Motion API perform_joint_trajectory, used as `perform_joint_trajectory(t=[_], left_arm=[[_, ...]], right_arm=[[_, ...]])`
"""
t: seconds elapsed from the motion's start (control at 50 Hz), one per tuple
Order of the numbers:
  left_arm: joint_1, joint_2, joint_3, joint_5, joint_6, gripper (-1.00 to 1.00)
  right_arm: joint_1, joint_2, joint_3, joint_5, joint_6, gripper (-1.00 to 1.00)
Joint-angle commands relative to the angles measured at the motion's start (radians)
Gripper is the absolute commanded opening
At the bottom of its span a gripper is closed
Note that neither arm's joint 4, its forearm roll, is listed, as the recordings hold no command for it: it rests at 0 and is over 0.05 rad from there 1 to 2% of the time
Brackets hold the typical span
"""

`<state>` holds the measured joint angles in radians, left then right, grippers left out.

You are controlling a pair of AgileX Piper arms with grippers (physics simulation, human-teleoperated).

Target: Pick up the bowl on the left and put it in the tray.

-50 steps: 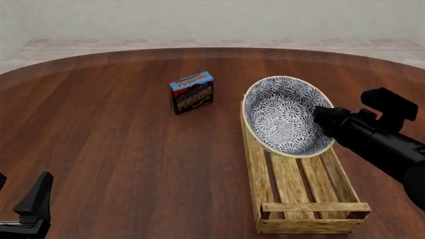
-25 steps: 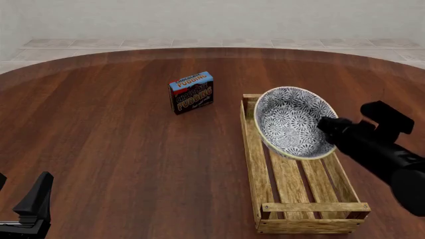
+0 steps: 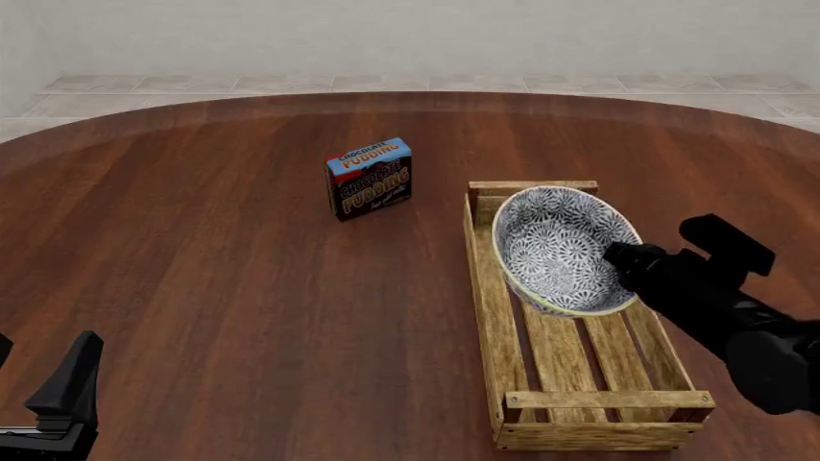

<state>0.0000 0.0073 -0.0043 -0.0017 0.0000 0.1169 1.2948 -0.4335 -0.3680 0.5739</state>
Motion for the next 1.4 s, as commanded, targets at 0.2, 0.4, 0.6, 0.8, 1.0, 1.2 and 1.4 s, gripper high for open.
perform_joint_trajectory(t=[0.2,0.4,0.6,0.8,1.0,1.2,1.4], left_arm=[[0.0,0.0,0.0,0.0,0.0,1.0],[0.0,0.0,0.0,0.0,0.0,1.0],[0.0,0.0,0.0,0.0,0.0,1.0],[0.0,0.0,0.0,0.0,0.0,1.0],[0.0,0.0,0.0,0.0,0.0,1.0],[0.0,0.0,0.0,0.0,0.0,1.0],[0.0,0.0,0.0,0.0,0.0,1.0]], right_arm=[[0.015,0.132,0.006,-0.109,0.023,-1.0],[0.021,0.201,-0.004,-0.149,0.031,-1.0],[-0.002,0.242,-0.009,-0.172,0.029,-1.0],[-0.013,0.258,-0.017,-0.176,0.021,-1.0],[-0.016,0.286,-0.02,-0.191,0.02,-1.0],[-0.019,0.305,-0.027,-0.195,0.017,-1.0],[-0.023,0.32,-0.027,-0.212,0.019,-1.0]])
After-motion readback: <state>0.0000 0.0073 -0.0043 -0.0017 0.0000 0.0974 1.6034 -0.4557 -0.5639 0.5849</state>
